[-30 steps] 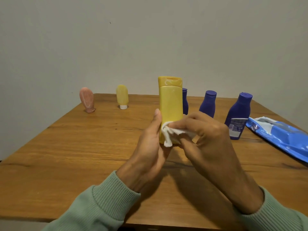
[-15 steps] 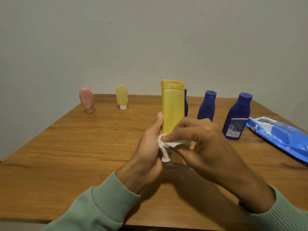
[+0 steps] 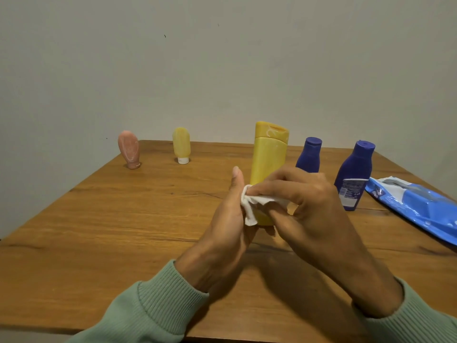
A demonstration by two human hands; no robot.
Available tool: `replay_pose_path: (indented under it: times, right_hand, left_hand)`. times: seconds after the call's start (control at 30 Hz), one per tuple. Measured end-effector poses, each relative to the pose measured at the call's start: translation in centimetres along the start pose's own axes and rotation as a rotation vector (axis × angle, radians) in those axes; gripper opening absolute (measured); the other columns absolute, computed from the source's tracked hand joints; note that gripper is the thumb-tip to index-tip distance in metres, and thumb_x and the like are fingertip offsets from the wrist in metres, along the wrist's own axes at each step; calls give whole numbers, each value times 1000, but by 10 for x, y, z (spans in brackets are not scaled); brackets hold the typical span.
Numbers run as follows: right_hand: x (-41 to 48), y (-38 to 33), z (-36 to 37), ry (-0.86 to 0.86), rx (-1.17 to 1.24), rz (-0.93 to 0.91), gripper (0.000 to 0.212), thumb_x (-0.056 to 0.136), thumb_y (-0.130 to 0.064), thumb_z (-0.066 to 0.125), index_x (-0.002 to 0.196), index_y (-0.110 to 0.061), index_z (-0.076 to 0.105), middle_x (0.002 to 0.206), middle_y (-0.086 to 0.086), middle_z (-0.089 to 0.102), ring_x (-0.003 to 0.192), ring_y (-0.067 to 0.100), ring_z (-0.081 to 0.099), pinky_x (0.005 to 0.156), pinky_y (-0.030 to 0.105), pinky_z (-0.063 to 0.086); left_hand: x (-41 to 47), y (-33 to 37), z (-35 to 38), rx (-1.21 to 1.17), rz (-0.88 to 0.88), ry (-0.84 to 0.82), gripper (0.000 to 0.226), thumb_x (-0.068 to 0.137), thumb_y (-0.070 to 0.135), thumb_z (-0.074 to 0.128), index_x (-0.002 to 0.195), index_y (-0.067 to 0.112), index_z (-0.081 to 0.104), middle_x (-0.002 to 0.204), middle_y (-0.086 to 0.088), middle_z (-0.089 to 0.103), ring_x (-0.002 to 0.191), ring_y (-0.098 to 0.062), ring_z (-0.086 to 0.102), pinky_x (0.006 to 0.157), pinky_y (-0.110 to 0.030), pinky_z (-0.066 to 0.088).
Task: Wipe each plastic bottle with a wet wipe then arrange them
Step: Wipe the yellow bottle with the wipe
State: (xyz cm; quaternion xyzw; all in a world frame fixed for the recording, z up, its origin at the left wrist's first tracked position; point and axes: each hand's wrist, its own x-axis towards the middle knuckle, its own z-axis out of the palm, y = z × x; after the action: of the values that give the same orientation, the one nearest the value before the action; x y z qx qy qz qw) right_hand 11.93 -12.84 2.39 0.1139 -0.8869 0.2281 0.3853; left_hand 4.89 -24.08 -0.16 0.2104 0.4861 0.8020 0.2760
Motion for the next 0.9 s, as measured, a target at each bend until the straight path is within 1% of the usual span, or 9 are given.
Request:
replay_pose_path:
  times: [0.07,0.17,0.3,0.43,0.53,0.63,0.7,0.8,0.9]
  right_hand:
    - [1,1,-2,48,32,7,24,83,-29,56,104,-26,68,95,-12,61,89,4,53,73,36,47]
    - [4,4,-5,148,-14,24,29,86,-32,50,109,-24,66,99,-11,59,90,12,55,72,45,48]
    - [7,8,-8,171,-21,45,32,86,-35,48,111,-26,64,100,-16,53,92,6,52,73,46,49]
    - [5,5,-7,61,17,41,25,82,-28,59,105,-26,67,95,-15,59,89,4,56,76,29,50]
    - [9,9,-12,69,37,65,26,81,-14,68,105,-24,67,95,-15,59,89,-3,55,77,12,48]
    - [9,11,-15,189,-3,83,29,81,-8,69,107,-20,67,97,-10,60,89,-1,55,77,15,47]
    - [9,11,-15,223,-26,95,27,80,-9,70,106,-18,68,97,-6,62,89,2,55,78,16,47]
    - [10,8,-15,121,32,129,23,78,-16,70,101,-19,69,94,-12,61,86,-4,55,77,6,44]
    - [9,2,-15,14,80,144,19,77,-27,68,95,-22,71,88,-15,61,83,-3,57,70,9,47]
  left_hand:
    - [-1,-3,2,65,25,-8,68,93,60,28,117,8,65,114,-28,63,104,-34,57,95,-52,40]
    - [-4,-7,5,185,11,-34,55,98,57,24,106,28,70,102,-14,70,87,-22,63,80,-44,45]
    - [-5,-9,6,236,15,-70,55,99,57,22,97,37,73,95,-7,70,81,-18,63,72,-39,45]
    - [-6,-6,4,237,30,-78,59,98,58,22,116,21,64,94,-8,71,80,-17,65,73,-38,47]
    - [-8,-5,6,312,23,-115,59,93,65,22,116,28,62,101,-14,70,85,-21,65,75,-39,47]
    - [-9,-6,8,377,13,-176,59,85,73,31,115,33,61,107,-16,68,89,-24,65,82,-47,48]
    - [-10,-7,9,398,8,-198,63,77,76,32,115,34,61,105,-13,69,89,-22,65,85,-45,50]
    - [-8,-5,7,403,38,-198,60,78,76,28,113,40,61,105,-10,69,88,-19,66,77,-37,52]
    - [-6,-5,6,381,45,-185,67,77,79,29,120,36,57,104,-6,71,86,-17,67,72,-35,51]
